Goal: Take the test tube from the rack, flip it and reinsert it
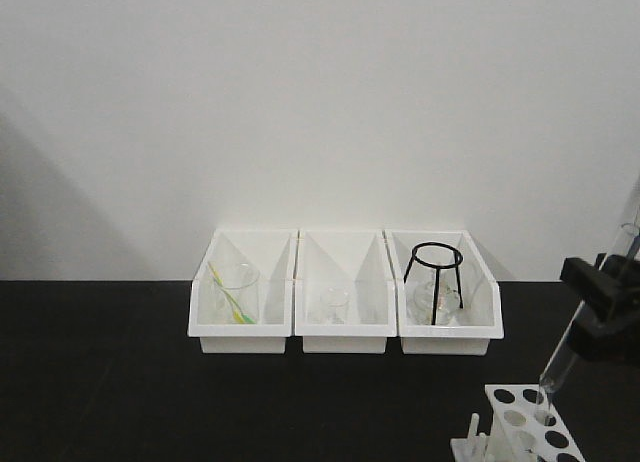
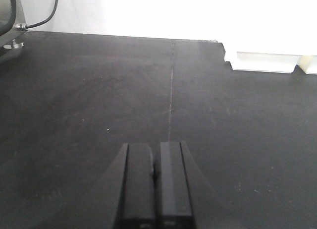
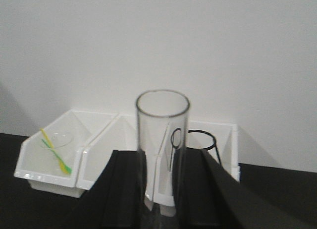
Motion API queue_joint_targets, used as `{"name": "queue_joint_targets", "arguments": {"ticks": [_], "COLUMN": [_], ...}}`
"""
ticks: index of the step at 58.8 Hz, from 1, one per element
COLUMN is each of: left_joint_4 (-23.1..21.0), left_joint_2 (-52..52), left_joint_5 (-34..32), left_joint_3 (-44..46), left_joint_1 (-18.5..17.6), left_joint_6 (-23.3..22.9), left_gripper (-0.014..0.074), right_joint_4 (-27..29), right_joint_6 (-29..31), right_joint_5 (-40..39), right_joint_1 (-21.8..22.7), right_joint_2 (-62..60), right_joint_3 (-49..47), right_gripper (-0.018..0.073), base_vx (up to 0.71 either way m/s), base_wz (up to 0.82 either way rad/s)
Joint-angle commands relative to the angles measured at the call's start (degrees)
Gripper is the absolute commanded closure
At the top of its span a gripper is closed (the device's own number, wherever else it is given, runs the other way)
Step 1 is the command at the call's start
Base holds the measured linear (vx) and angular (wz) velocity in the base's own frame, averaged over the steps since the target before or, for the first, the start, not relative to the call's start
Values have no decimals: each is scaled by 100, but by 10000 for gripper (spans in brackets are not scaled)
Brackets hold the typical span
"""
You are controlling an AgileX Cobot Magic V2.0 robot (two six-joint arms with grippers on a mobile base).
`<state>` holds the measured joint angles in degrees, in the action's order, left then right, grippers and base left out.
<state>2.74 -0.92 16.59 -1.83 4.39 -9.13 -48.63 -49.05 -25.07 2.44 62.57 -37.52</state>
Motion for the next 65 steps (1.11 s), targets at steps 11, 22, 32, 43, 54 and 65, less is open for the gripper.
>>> {"name": "queue_joint_targets", "arguments": {"ticks": [11,22,32,43,54,65], "left_joint_4": [-20,-20,-20,-20,-20,-20], "left_joint_2": [-66,-66,-66,-66,-66,-66], "left_joint_5": [-498,-498,-498,-498,-498,-498], "left_joint_3": [1,1,1,1,1,1], "left_joint_1": [-42,-42,-42,-42,-42,-42], "left_joint_6": [2,2,2,2,2,2], "left_gripper": [603,603,603,603,603,603], "right_joint_4": [2293,2045,1945,2338,3056,2928], "right_joint_6": [2263,2224,2501,3123,3456,3451], "right_joint_5": [-747,-772,-786,-1371,-1496,-1438], "right_joint_1": [37,-88,-468,-499,-499,-499], "right_joint_2": [-108,-108,122,602,664,664], "right_joint_3": [877,1058,1070,1070,1070,1070], "right_gripper": [568,568,568,568,568,568], "base_vx": [0,0,0,0,0,0], "base_wz": [0,0,0,0,0,0]}}
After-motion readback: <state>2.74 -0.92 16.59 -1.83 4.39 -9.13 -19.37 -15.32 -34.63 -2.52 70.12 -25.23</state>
